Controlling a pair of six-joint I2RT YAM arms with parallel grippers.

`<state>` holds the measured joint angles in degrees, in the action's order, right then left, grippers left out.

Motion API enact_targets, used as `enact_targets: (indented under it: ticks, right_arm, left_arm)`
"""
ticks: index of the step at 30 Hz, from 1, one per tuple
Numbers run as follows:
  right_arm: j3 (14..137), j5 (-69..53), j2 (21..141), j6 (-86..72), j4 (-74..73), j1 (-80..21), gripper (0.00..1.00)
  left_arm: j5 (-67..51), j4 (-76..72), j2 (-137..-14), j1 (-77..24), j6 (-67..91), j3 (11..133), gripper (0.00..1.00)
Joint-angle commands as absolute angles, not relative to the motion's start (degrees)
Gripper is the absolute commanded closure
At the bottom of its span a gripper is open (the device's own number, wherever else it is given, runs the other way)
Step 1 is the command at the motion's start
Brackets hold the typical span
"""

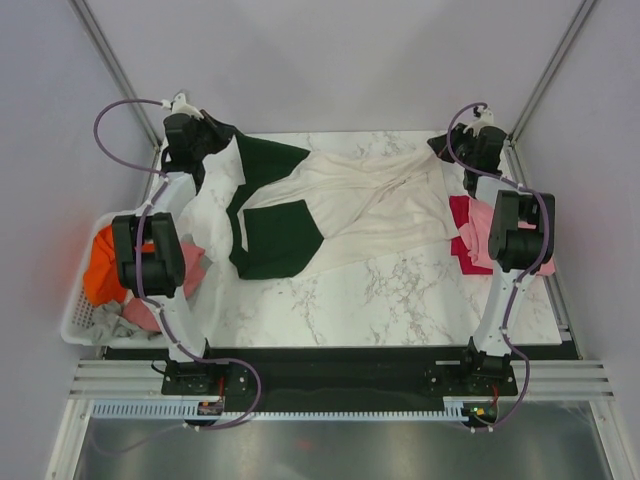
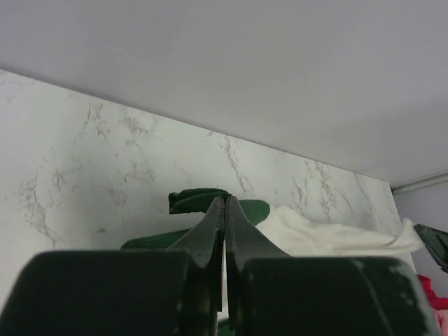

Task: Fold and stack the t-shirts
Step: Fold the tshirt

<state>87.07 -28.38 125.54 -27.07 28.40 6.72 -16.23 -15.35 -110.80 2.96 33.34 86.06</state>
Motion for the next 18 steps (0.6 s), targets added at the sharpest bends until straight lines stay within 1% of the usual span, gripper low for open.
enact_targets:
  ticks: [1,10,18]
  right_arm:
    - [83.8,-29.4,120.4,-25.2,31.5,7.0,1.0]
    - [76.6,-29.0,114.6,-25.4,31.6,7.5,1.0]
    - [71.2,-22.9,110.7,-28.0,29.8,10.2,1.0]
  left_arm:
    - [-18.1,-22.1,-104.6,3.0,35.5,80.4,0.98]
    - [-17.0,-26.4,-96.8,2.9,35.1,66.1,0.98]
    - [-14.6,-29.2,-90.0,3.0,34.1,54.3,0.98]
